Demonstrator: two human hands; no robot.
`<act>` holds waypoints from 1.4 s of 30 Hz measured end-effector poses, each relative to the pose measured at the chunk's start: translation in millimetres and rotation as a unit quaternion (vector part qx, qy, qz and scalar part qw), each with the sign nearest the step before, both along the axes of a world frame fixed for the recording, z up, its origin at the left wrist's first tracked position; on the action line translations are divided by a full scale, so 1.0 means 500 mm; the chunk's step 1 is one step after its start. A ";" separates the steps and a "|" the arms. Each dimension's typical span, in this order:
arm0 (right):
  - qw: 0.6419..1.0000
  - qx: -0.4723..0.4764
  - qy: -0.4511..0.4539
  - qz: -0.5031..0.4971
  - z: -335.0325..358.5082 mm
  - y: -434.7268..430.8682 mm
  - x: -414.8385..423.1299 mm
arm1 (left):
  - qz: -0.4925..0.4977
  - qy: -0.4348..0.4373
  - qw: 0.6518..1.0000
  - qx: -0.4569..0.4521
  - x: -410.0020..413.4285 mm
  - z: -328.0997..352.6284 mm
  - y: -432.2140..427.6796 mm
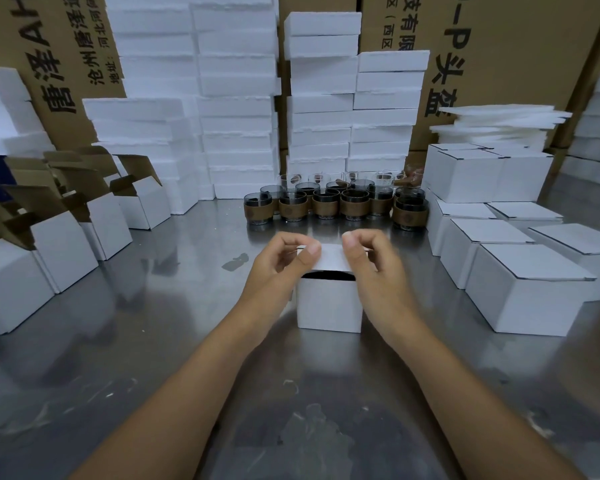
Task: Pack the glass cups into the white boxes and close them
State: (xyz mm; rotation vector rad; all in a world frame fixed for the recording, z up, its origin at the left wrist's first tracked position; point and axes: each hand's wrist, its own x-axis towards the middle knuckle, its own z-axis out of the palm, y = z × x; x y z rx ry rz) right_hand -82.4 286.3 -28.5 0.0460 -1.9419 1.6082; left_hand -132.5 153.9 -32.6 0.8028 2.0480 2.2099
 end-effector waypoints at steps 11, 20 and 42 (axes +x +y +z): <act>0.992 0.120 0.011 -0.024 -0.037 0.020 -0.018 | -0.011 -0.013 1.000 0.005 -0.019 -0.008 -0.016; 0.995 0.095 -0.012 -0.007 -0.038 0.018 -0.016 | -0.045 -0.066 0.997 -0.004 -0.032 -0.017 -0.020; 0.936 0.287 -0.102 -0.178 -0.024 -0.026 0.006 | 0.022 -0.054 0.998 -0.011 -0.020 -0.022 -0.010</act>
